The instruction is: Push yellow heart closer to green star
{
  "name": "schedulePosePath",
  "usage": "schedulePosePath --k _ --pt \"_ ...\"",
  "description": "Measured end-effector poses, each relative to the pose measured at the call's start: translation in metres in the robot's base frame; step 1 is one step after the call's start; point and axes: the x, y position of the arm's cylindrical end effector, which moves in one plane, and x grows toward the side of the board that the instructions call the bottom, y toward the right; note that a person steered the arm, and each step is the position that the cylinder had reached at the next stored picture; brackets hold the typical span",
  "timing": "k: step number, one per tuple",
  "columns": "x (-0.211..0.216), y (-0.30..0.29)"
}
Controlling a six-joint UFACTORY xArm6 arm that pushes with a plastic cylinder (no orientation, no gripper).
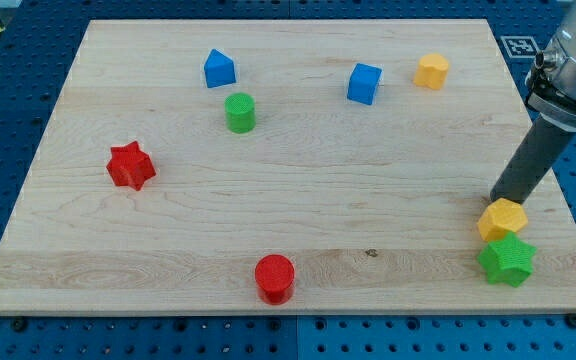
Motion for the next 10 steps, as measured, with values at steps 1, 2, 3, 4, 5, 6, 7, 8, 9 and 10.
schedulePosePath --k 1,2,3,4,5,6,7,8,9,10 --pt "-0.014 0.000" --pt "-0.070 0.000" --pt "-0.142 0.000" --pt "-0.183 0.000" --pt "-0.190 0.000" --pt "-0.207 -0.029" --pt "-0.216 -0.042" --pt "-0.229 -0.042" --pt "-0.259 -0.046" --pt "-0.253 -0.062"
